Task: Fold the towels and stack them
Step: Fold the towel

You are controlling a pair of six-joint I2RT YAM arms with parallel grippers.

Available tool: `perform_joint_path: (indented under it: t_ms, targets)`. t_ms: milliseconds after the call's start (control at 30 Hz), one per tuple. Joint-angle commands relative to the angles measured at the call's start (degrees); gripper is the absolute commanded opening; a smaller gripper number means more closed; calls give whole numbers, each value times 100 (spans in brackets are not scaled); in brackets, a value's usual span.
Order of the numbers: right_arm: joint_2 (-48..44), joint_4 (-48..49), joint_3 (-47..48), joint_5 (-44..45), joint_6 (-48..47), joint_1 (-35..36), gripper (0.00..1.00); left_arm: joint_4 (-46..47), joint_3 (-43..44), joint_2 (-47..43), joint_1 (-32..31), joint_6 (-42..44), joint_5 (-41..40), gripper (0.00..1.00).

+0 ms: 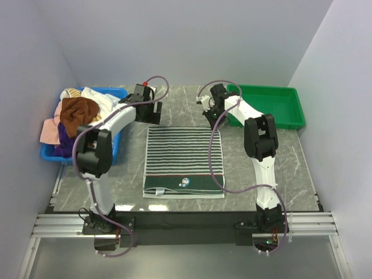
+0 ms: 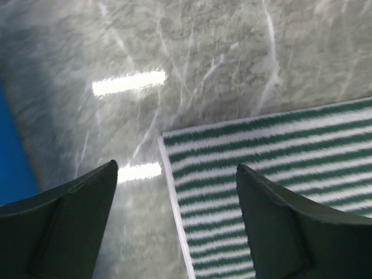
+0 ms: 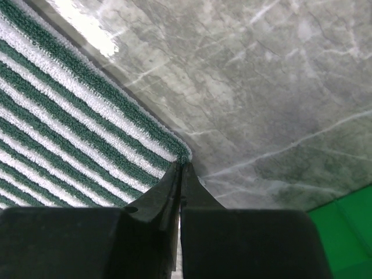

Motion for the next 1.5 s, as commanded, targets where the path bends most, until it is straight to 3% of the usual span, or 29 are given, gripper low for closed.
perform_joint_path:
  t_ms: [0,233,567,633,800,1467]
  targets:
    - [-188,-22,-93,413,-111,-38,0,-325,681,486,-1,336,221,87]
    - [-373,145,-391,510,-93,-29,0,-651,1140,1137,77,1047,317,67]
    - [-329,127,-418,563,-67,24,0,-844,1517,1445,236,1418,862,63]
    - [-302,101,-383,580,-58,59,0,-888,1579,1541,236,1435,880,57]
    - [-320,162,-435,589,-49,120,0,-932,1641,1673,236,1497,1108,56]
    - [-285,154,-470,704,-49,164,0,-1081,1465,2130,210,1260,819,47]
